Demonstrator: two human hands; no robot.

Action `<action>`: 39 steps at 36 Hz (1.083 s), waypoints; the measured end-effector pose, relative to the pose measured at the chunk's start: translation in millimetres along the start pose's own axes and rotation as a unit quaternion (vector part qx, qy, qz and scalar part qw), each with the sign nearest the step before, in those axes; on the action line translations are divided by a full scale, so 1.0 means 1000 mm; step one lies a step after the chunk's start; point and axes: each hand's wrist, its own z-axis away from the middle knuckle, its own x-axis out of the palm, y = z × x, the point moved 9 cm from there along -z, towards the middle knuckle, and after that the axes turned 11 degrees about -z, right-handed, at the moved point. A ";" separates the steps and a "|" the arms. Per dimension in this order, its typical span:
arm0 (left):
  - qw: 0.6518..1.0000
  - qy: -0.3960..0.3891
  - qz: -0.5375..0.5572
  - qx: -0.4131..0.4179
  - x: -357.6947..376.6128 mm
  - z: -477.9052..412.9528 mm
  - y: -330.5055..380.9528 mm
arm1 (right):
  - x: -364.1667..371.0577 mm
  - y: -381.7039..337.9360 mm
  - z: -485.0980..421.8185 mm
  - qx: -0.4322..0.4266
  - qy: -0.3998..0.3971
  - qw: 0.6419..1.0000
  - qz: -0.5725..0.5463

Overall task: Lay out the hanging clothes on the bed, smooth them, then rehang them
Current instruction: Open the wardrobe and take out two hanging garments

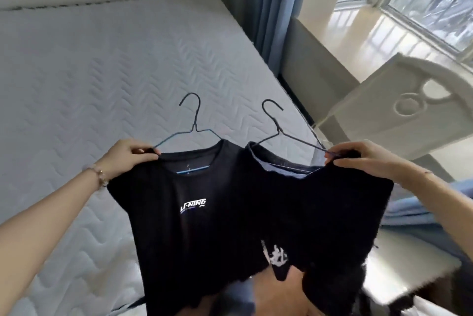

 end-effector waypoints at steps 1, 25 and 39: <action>1.000 0.004 0.004 -0.012 -0.002 -0.011 -0.006 | -0.004 0.000 -0.018 -0.002 -0.010 1.000 0.001; 0.970 0.090 -0.101 -0.200 0.020 -0.244 -0.170 | -0.029 0.122 -0.420 -0.037 0.091 0.976 0.193; 0.949 0.018 -0.138 -0.283 0.102 -0.283 -0.259 | 0.035 0.187 -0.493 0.002 0.102 0.973 0.209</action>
